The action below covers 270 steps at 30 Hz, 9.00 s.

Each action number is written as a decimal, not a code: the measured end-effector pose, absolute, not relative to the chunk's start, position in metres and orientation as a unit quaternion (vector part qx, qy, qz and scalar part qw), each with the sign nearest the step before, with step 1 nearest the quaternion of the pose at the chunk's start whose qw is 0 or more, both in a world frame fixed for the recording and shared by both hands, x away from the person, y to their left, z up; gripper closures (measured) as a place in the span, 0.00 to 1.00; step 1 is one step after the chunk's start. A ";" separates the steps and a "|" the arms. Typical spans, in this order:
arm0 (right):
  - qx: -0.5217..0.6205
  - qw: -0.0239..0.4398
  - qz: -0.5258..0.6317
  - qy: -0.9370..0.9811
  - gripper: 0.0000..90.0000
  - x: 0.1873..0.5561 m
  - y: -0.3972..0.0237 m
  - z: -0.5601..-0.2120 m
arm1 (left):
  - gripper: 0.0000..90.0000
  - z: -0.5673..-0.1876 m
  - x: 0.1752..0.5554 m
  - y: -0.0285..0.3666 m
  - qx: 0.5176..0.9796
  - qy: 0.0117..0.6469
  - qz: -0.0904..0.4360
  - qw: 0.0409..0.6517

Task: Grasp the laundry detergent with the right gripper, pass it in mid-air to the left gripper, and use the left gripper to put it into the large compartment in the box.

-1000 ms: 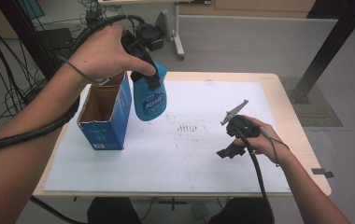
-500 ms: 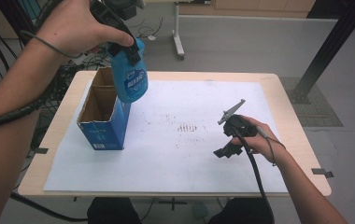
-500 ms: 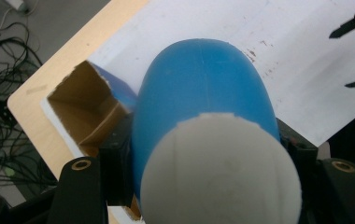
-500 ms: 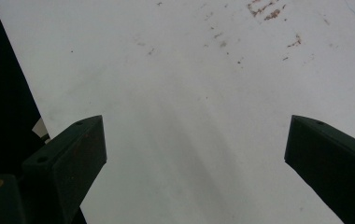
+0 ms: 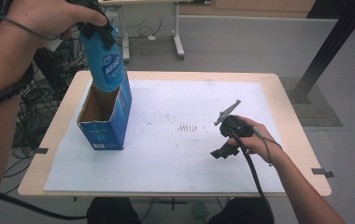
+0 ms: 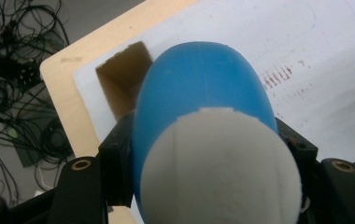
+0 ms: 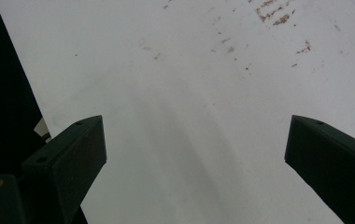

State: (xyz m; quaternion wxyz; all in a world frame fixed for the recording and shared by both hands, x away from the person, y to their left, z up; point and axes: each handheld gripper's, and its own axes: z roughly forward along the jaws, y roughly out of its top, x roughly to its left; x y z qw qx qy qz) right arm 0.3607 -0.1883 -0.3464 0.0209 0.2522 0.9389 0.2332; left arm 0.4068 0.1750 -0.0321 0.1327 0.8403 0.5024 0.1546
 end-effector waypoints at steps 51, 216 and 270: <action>0.246 0.020 0.227 0.942 0.06 0.362 -0.176 -0.349 | 0.42 -0.133 0.434 0.234 0.761 0.629 0.116 0.111; 0.254 0.014 0.223 0.941 0.06 0.360 -0.176 -0.356 | 0.42 -0.272 0.446 0.230 0.736 0.669 0.080 0.068; 0.254 0.016 0.223 0.941 0.06 0.358 -0.177 -0.356 | 0.42 -0.272 0.445 0.231 0.728 0.677 0.081 0.073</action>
